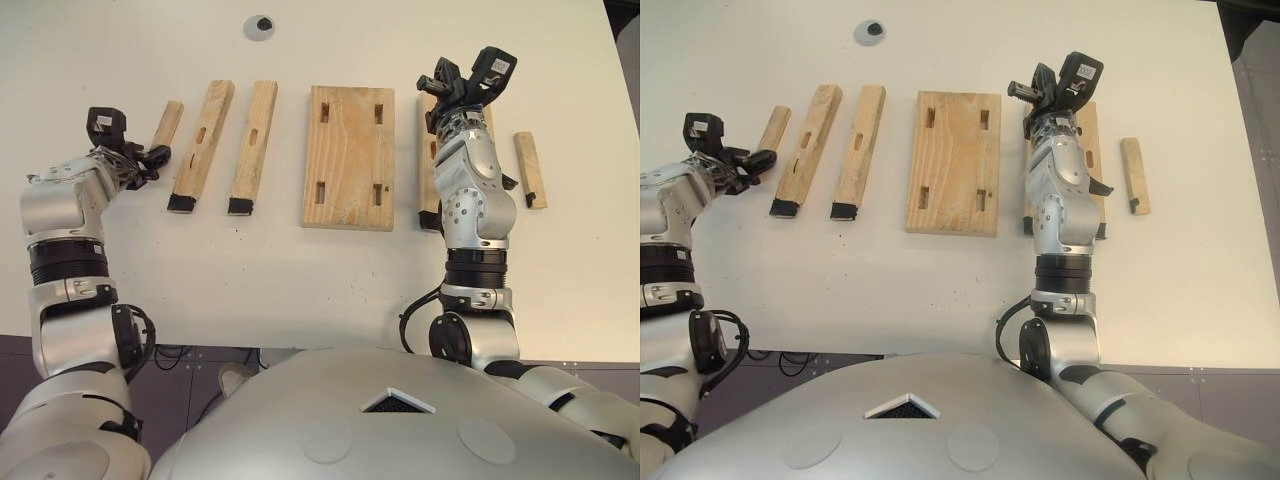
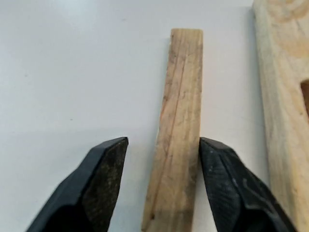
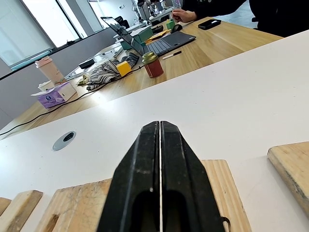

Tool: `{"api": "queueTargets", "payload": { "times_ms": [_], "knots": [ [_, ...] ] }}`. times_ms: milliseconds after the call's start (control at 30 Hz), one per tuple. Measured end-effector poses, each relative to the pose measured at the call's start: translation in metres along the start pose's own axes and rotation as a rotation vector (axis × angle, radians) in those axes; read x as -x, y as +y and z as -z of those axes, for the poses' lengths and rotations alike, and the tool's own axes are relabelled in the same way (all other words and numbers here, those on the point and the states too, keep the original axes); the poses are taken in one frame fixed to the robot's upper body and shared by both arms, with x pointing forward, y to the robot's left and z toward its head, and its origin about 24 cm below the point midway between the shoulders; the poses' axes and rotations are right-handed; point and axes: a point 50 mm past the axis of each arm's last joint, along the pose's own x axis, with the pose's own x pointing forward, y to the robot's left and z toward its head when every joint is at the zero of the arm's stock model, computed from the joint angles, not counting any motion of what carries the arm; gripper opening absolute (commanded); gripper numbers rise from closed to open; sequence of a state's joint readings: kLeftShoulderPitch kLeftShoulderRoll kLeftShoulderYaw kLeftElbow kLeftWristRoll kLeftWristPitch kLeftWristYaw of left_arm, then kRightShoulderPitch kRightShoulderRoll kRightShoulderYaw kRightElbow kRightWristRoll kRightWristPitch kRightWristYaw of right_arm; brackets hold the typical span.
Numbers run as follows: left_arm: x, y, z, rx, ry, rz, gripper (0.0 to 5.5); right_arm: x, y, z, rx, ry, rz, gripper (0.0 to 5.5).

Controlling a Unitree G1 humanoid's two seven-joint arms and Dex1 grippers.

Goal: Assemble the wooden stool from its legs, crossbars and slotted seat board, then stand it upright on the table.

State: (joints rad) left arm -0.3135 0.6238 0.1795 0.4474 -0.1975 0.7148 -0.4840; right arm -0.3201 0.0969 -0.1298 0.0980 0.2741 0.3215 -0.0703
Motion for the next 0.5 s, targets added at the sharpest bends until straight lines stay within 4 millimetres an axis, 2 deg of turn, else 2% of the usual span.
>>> {"api": "queueTargets", "payload": {
  "times_ms": [167, 300, 333, 367, 400, 433, 467, 500],
  "knots": [
    [0.001, 0.000, 0.002, -0.012, -0.029, 0.013, 1.33, 0.000, -0.001, 0.000, -0.001, 0.002, 0.003, 0.00],
    [-0.001, -0.007, -0.005, -0.015, -0.083, 0.020, 1.23, 0.000, -0.003, 0.002, -0.010, 0.007, 0.014, 0.00],
    [-0.001, -0.016, -0.014, -0.016, -0.131, 0.055, 1.23, 0.000, -0.004, 0.001, -0.022, 0.005, 0.015, 0.00],
    [0.002, -0.030, -0.031, -0.028, -0.213, 0.110, 1.23, -0.001, -0.003, 0.000, -0.045, 0.007, 0.002, 0.21],
    [0.009, -0.049, -0.060, -0.061, -0.338, 0.184, 1.23, -0.002, 0.002, -0.001, -0.075, 0.014, -0.037, 0.30],
    [0.016, -0.062, -0.080, -0.088, -0.424, 0.233, 1.23, -0.004, 0.007, -0.003, -0.110, 0.026, -0.089, 0.50],
    [0.028, -0.086, -0.106, -0.135, -0.542, 0.316, 1.23, -0.006, 0.020, -0.012, -0.162, 0.029, -0.186, 0.65],
    [0.034, -0.098, -0.115, -0.156, -0.586, 0.356, 1.23, -0.007, 0.028, -0.019, -0.200, 0.029, -0.245, 0.85]
  ]
}}
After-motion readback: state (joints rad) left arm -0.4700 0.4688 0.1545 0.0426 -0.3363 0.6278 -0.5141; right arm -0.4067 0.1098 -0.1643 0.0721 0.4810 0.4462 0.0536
